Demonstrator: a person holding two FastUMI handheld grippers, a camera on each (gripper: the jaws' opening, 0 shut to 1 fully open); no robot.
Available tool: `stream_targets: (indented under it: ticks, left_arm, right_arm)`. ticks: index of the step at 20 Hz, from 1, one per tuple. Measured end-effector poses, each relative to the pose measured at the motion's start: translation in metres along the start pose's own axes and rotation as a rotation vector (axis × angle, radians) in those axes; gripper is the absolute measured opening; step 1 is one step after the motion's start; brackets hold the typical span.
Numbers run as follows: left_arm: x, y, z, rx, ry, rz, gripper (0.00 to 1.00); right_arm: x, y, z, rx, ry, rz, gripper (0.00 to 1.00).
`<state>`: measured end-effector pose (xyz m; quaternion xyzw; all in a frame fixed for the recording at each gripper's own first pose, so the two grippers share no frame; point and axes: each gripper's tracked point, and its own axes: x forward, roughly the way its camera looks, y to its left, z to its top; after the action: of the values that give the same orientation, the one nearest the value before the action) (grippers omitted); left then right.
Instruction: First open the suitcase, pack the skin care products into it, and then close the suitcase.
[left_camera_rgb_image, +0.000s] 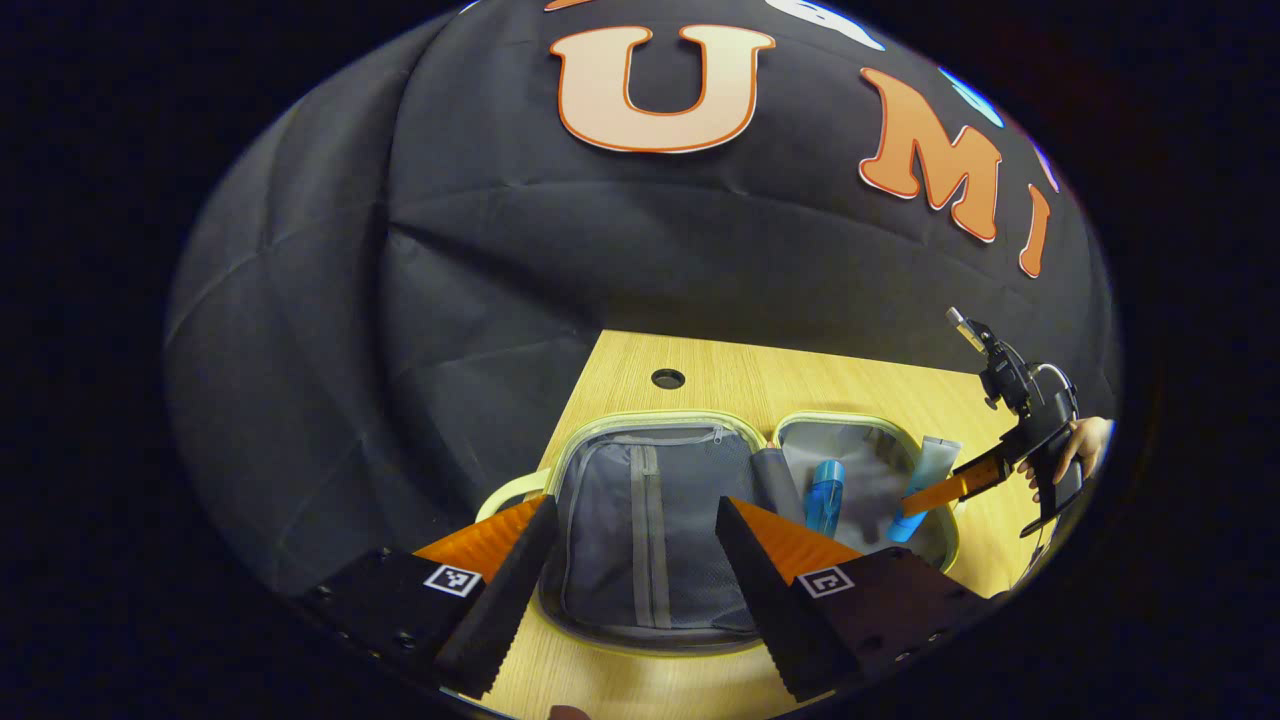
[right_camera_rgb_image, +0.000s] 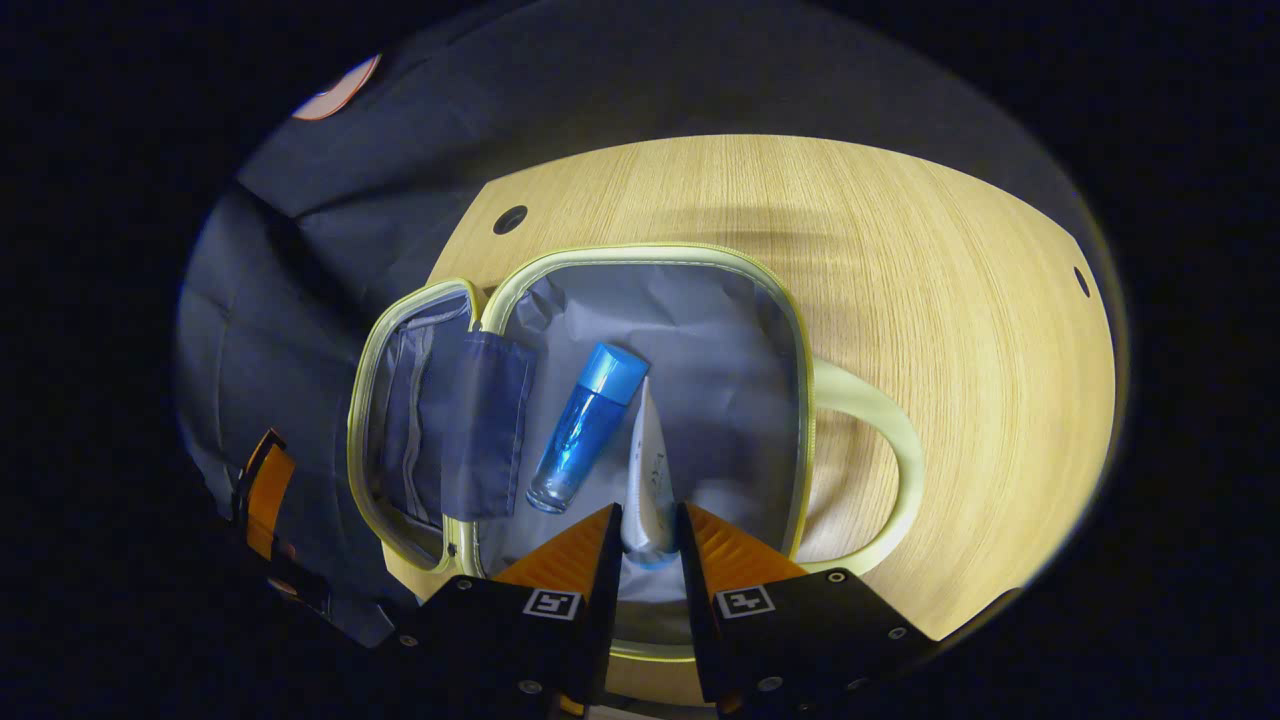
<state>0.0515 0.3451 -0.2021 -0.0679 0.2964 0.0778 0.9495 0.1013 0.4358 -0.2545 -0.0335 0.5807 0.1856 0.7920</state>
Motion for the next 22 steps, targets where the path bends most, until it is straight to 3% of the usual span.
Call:
stream_targets:
  ticks: [2,4,5,6,11,12,13,18,22]
  left_arm:
    - [0.001,-0.003,-0.004,0.002,0.008,-0.006,0.99]
    - [0.000,-0.004,-0.006,0.003,0.008,-0.013,0.98]
    - [-0.001,-0.004,-0.006,0.004,0.009,-0.013,0.98]
    - [0.001,-0.003,-0.007,0.002,0.009,-0.012,0.99]
    - [0.002,0.009,-0.013,-0.031,0.023,-0.012,0.98]
    - [0.006,0.018,-0.014,-0.043,0.020,0.001,0.98]
    - [0.007,0.028,-0.013,-0.067,0.015,0.015,0.98]
    - [0.014,0.099,-0.008,-0.275,-0.027,0.034,0.98]
    - [0.036,0.143,-0.015,-0.396,-0.052,-0.020,0.97]
  right_arm:
    - [0.000,0.004,0.004,0.002,-0.026,0.007,0.42]
    - [-0.001,0.006,0.008,0.008,-0.050,0.010,0.65]
    - [-0.006,0.005,0.010,0.006,-0.063,0.006,0.72]
    - [-0.008,0.004,0.011,-0.002,-0.076,-0.001,0.92]
    - [-0.039,0.025,0.018,-0.104,-0.220,0.053,0.95]
    - [-0.047,0.030,0.021,-0.129,-0.259,0.062,1.00]
    - [-0.056,0.035,0.022,-0.152,-0.295,0.070,0.95]
    - [-0.098,0.044,0.031,-0.203,-0.452,0.085,0.95]
    - [-0.123,0.033,0.031,-0.209,-0.499,0.065,0.95]
